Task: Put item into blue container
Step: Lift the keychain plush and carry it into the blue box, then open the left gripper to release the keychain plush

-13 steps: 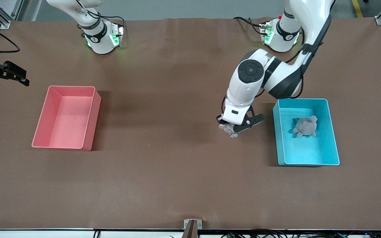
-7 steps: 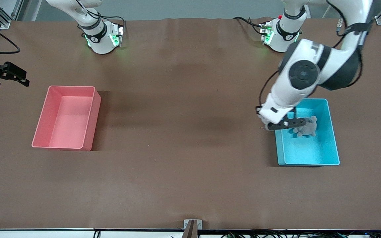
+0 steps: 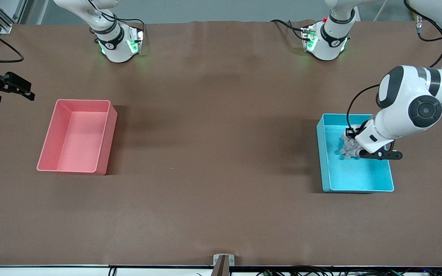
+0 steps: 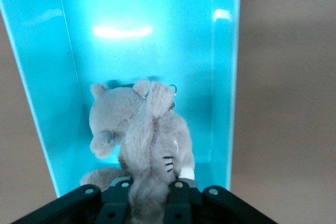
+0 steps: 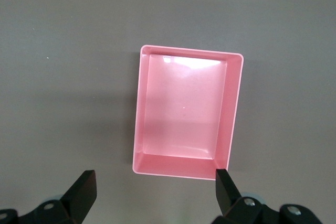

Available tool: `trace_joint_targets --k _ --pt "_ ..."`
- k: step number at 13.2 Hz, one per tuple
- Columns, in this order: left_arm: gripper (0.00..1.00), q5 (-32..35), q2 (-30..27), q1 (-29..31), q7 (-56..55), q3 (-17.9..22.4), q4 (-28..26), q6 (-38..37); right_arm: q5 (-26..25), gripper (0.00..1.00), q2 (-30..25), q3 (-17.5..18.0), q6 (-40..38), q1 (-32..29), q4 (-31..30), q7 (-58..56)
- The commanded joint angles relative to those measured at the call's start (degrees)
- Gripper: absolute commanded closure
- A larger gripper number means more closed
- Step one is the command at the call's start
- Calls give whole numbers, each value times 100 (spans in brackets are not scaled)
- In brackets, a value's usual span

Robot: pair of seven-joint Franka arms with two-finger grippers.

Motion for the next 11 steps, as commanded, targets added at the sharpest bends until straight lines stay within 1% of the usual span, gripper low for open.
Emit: trace_joint_targets --k 1,3,4,9,10,11 --pt "96 -35 111 23 53 -53 -480 674 71 0 -194 46 82 -64 -203 3" --pt "95 -26 287 31 62 -44 -761 1184 71 0 -185 46 82 -64 -203 3" --pt "94 -17 357 66 53 -44 -815 1282 71 0 -194 46 82 -64 -203 3" --pt "86 -8 516 260 62 -44 -824 1362 71 0 -194 46 55 -64 -203 3" --pt "75 -8 542 260 62 -44 -824 1380 71 0 -185 46 47 -73 -212 12" --pt "47 -8 543 260 53 -44 -815 1380 80 0 -185 46 38 -73 -212 30"
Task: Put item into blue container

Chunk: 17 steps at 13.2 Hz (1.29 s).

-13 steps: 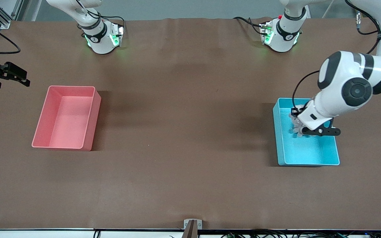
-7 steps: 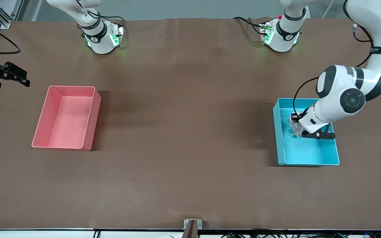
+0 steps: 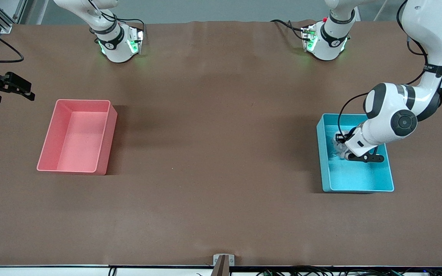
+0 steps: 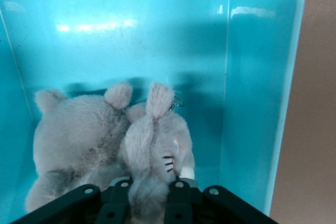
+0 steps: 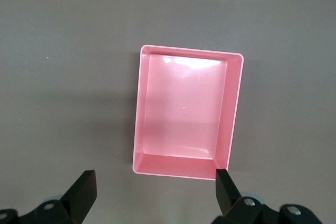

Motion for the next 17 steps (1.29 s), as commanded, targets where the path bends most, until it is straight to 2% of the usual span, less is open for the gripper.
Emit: trace_joint_targets --k 1,3,6,11,15,17 --pt "2 -8 -49 48 57 -54 -10 92 80 0 -184 46 14 -64 -200 47" --pt "0 -17 -276 48 66 -62 60 -126 71 0 -184 46 14 -73 -209 47" --pt "0 -96 -602 232 249 -80 629 -1108 71 0 -184 46 14 -73 -209 47" --pt "0 -754 -1349 531 347 -71 1403 -2252 80 0 -184 46 -4 -73 -209 74" --pt "0 -782 -1578 541 347 -54 2194 -3193 89 0 -176 46 -83 -81 -209 83" --pt "0 -782 -1727 541 339 -36 2415 -3467 132 0 -176 46 -91 -82 -209 187"
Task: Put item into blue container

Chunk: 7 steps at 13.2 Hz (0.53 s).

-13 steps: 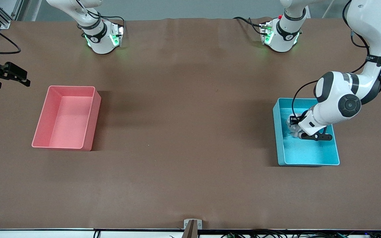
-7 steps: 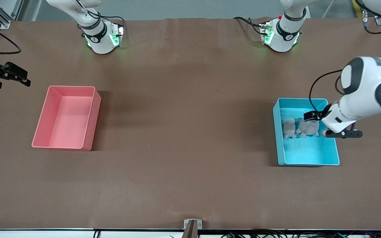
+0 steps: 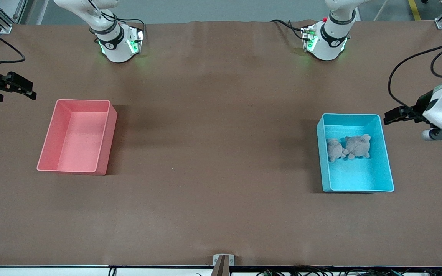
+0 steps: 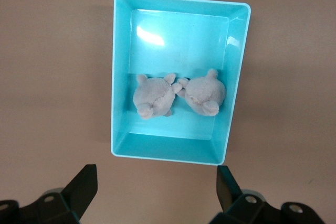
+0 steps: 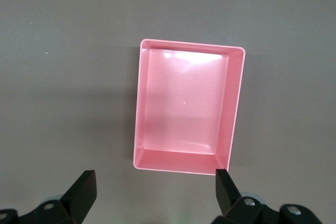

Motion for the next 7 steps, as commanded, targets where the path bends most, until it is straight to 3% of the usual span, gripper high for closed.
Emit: trace_joint_targets --k 1,3,7 --pt "0 -132 -214 49 96 -10 252 -332 141 0 -175 47 -14 -73 -169 223" --pt "0 -237 -355 -38 96 77 252 -341 149 0 -175 47 -6 -73 -169 215" --pt "0 -255 -513 -1599 96 1691 279 -412 149 0 -175 47 21 -73 -161 198"
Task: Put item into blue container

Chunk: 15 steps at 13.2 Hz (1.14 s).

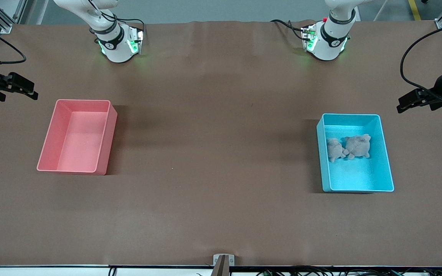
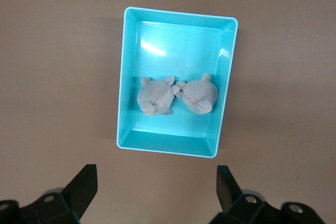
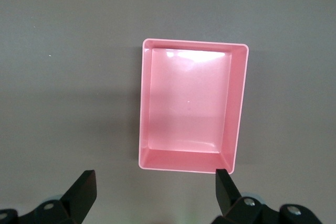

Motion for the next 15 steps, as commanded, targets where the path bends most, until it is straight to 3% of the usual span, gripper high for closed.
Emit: trace_joint_targets --k 1,3,15 --pt "0 -112 -170 -901 96 927 13 -111 71 0 -175 47 32 -73 -152 68" --pt "0 -112 -188 -1289 96 1306 13 -120 62 0 -175 47 14 -73 -152 68" --pt "0 -103 -179 -1299 17 1255 311 -120 62 0 -175 47 -12 -64 -152 50"
